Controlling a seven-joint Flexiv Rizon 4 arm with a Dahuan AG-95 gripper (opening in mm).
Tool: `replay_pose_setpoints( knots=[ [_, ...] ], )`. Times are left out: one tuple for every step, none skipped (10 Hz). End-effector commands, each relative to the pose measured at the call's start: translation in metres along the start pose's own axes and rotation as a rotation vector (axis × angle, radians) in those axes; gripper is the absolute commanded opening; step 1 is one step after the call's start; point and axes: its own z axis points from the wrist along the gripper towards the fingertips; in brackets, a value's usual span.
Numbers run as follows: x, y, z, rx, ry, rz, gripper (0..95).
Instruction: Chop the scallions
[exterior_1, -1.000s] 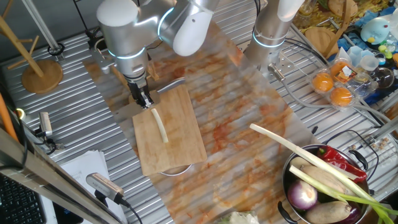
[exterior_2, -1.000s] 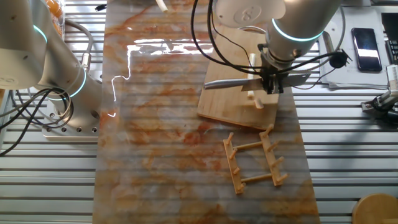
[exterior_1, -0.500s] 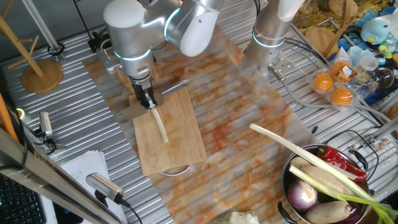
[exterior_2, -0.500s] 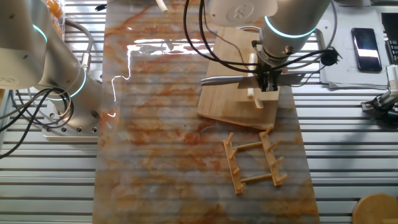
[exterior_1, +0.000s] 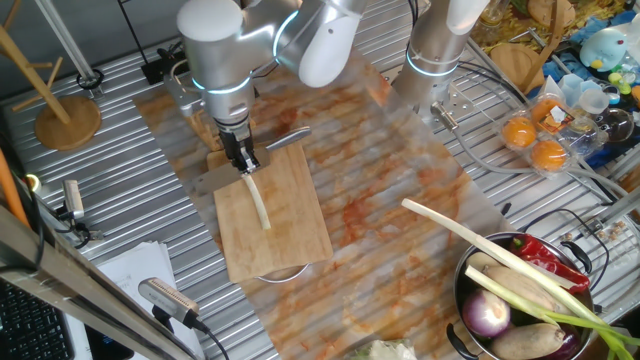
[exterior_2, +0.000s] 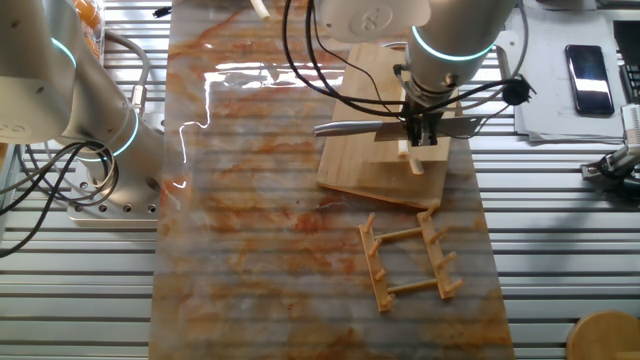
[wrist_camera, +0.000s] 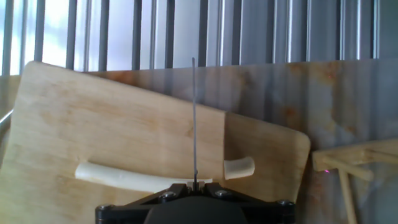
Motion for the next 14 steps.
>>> replay_pose_setpoints(
  knots=[
    [-0.0019,0.0029,0.0029,-0.006,0.001,0.009,0.0],
    [-0.0012,0.0055,0.0047,-0.005,0.001,0.012,0.0],
    [-0.0007,0.0063,0.005,-0.005,0.001,0.014,0.0],
    [0.0002,0.0071,0.0045,-0.002,0.004,0.012,0.0],
    [0.0014,0.0076,0.0035,-0.003,0.002,0.011,0.0],
    [0.0018,0.0079,0.003,0.0,0.001,0.007,0.0],
    [0.0008,0.0101,0.0018,0.0,0.002,0.006,0.0],
    [0.0007,0.0106,0.0014,0.001,0.003,0.006,0.0],
    [0.0005,0.011,0.0012,0.004,0.003,0.002,0.0],
    [0.0005,0.0111,0.0012,0.006,0.003,-0.002,0.0],
    [0.0005,0.0111,0.0012,0.011,-0.005,-0.004,0.0],
    [0.0005,0.0111,0.0012,0.012,-0.014,-0.009,0.0],
    [0.0005,0.0111,0.0012,0.016,-0.018,-0.015,0.0],
    [0.0005,0.011,0.0011,0.03,-0.025,-0.022,0.0]
  ],
)
